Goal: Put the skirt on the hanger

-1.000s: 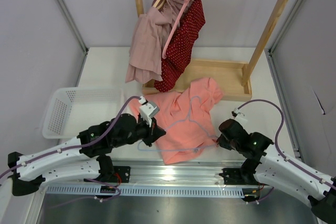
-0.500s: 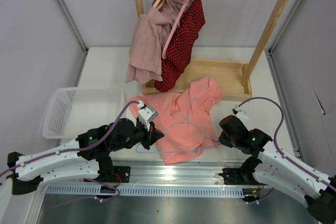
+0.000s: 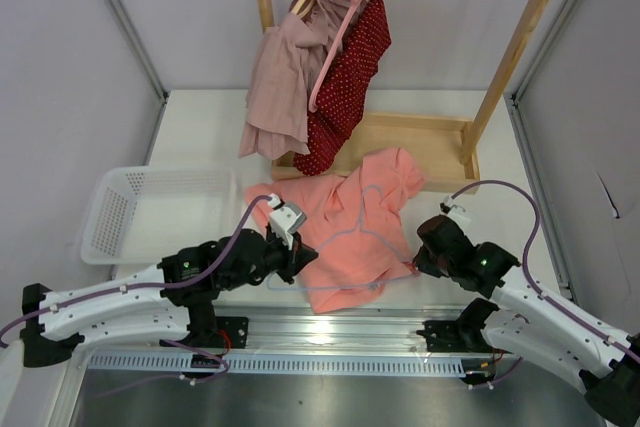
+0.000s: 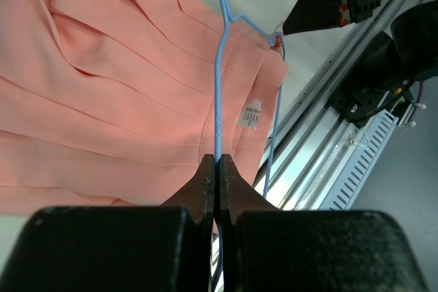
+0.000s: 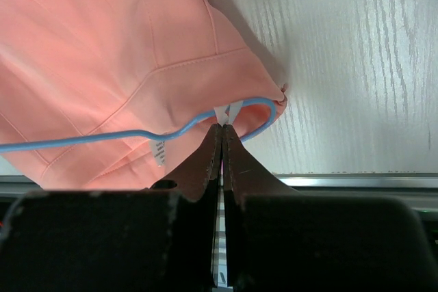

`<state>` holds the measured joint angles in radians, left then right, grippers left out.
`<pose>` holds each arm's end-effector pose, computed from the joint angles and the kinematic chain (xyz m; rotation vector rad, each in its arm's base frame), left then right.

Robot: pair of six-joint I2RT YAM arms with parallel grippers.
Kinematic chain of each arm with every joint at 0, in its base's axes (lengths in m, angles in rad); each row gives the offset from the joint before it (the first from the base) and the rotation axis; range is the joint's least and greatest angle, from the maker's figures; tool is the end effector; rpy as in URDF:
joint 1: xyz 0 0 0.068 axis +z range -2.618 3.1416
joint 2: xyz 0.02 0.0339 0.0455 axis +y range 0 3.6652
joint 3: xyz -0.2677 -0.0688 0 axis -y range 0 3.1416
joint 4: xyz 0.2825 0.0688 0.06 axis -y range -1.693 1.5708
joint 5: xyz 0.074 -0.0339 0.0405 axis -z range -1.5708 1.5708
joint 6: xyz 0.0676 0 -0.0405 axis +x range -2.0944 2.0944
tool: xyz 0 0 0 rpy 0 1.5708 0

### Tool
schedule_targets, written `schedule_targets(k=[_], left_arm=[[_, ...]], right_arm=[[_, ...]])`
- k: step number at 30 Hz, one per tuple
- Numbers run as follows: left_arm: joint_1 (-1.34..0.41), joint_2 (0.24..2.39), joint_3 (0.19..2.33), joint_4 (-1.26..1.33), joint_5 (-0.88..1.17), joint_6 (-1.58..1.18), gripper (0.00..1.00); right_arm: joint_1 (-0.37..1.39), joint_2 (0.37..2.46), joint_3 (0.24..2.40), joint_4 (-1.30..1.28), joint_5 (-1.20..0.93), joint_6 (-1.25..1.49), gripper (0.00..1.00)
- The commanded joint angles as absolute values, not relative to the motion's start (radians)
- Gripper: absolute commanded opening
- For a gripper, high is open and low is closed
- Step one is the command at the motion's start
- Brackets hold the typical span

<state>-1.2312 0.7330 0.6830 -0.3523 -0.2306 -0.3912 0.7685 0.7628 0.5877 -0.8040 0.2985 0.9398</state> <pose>0.0928 -0.2163 0.2837 0.6931 1.9374 -0.8201 0.1522 0.1195 0.1933 0.3300 2.4961 0.3296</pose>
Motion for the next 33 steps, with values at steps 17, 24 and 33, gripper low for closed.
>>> schedule_targets(k=[17,24,33], left_arm=[[-1.255,0.623,0.759,-0.476,-0.236,-0.348,0.00],[-1.256,0.598,0.765,-0.447,-0.274,-0.334,0.00],[-1.255,0.607,0.741,-0.370,-0.322,-0.298,0.00]], right_arm=[[0.764,0.822,0.620,-0.778,0.354,0.940,0.00],[0.762,0.833,0.626,-0.793,0.373,0.937,0.00],[0.761,0.798,0.640,-0.808,0.387,0.954,0.00]])
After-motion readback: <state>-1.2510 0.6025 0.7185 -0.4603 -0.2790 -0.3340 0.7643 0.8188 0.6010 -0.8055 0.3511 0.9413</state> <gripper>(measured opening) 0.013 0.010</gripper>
